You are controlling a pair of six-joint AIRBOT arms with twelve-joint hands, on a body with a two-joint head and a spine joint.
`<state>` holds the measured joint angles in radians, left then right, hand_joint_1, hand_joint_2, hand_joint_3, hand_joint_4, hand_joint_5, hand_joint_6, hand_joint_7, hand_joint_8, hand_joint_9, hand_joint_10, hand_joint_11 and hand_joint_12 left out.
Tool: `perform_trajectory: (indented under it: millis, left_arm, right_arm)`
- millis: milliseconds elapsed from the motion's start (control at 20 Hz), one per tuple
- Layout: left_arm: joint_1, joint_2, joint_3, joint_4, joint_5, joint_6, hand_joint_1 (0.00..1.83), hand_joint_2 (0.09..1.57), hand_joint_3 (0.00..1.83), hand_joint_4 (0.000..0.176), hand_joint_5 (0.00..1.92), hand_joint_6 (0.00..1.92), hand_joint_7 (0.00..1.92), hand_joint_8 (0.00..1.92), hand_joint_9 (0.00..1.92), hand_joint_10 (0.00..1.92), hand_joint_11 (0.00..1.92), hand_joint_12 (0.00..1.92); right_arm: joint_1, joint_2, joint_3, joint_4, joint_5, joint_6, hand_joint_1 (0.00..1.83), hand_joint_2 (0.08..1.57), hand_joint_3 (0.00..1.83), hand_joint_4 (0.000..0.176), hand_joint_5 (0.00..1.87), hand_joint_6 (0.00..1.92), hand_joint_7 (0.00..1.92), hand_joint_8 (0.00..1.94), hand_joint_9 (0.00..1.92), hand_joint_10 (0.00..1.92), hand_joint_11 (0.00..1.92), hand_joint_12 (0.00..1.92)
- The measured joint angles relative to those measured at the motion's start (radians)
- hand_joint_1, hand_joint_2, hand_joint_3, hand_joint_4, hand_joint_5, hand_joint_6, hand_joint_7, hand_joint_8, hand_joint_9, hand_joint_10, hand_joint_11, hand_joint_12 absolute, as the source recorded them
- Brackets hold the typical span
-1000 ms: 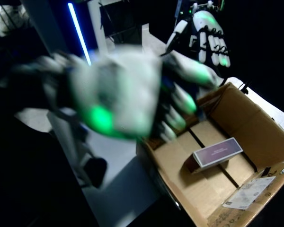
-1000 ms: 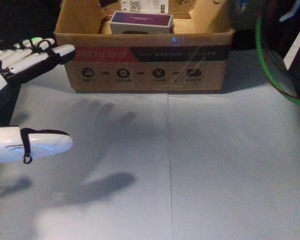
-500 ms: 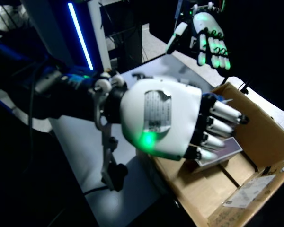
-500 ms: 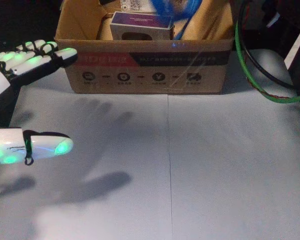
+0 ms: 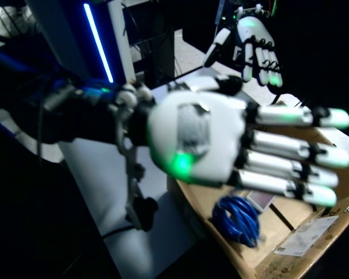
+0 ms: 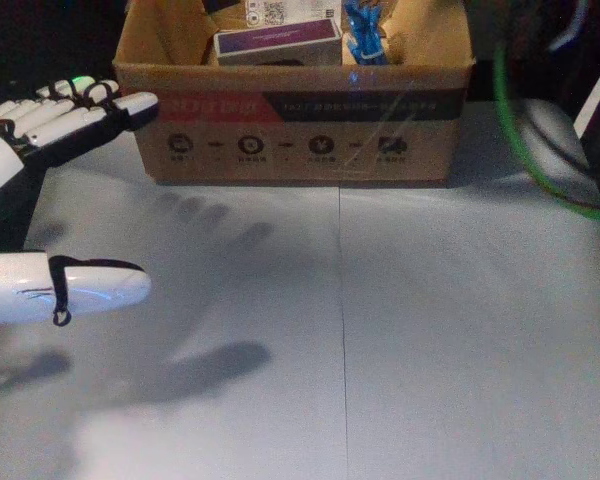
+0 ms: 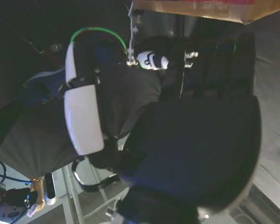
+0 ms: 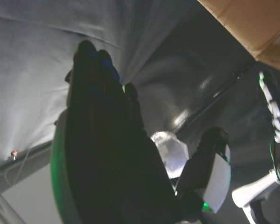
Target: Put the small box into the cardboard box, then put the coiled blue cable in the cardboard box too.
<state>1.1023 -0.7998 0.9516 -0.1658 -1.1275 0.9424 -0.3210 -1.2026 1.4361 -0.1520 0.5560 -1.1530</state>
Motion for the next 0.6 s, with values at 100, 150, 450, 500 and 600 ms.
perform_trajectory:
  millis: [100, 150, 450, 500, 600]
  left_arm:
    - [0.0, 0.011, 0.0, 0.0, -0.006, 0.0, 0.44, 0.94, 0.01, 0.148, 0.09, 0.0, 0.03, 0.0, 0.0, 0.0, 0.03, 0.01]
    - [0.0, 0.018, 0.0, -0.004, -0.023, 0.0, 0.44, 0.94, 0.0, 0.149, 0.1, 0.0, 0.03, 0.0, 0.0, 0.0, 0.02, 0.01]
    - [0.095, 0.082, -0.066, -0.057, -0.147, 0.012, 0.45, 0.88, 0.0, 0.166, 0.09, 0.0, 0.03, 0.0, 0.01, 0.0, 0.04, 0.02]
    - [0.132, 0.093, -0.081, -0.085, -0.189, 0.021, 0.4, 0.89, 0.0, 0.171, 0.09, 0.0, 0.0, 0.0, 0.0, 0.0, 0.01, 0.0]
    - [0.191, 0.098, -0.097, -0.145, -0.254, 0.023, 0.38, 0.89, 0.0, 0.176, 0.09, 0.0, 0.0, 0.0, 0.0, 0.0, 0.0, 0.0]
  right_arm:
    - [-0.032, 0.09, -0.08, 0.024, 0.124, 0.002, 0.47, 0.85, 0.0, 0.176, 0.0, 0.0, 0.0, 0.0, 0.0, 0.0, 0.0, 0.0]
    - [-0.079, 0.148, -0.13, 0.045, 0.203, 0.0, 0.46, 0.84, 0.0, 0.176, 0.0, 0.0, 0.0, 0.0, 0.0, 0.0, 0.0, 0.0]
    - [-0.442, 0.341, -0.372, 0.219, 0.532, 0.0, 0.62, 0.81, 0.0, 0.176, 0.0, 0.0, 0.0, 0.0, 0.0, 0.0, 0.0, 0.0]
    - [-0.538, 0.364, -0.417, 0.253, 0.614, 0.0, 0.55, 0.78, 0.0, 0.176, 0.0, 0.0, 0.0, 0.0, 0.0, 0.0, 0.0, 0.0]
    - [-0.704, 0.389, -0.481, 0.332, 0.729, 0.0, 0.59, 0.78, 0.0, 0.176, 0.0, 0.0, 0.0, 0.0, 0.0, 0.0, 0.0, 0.0]
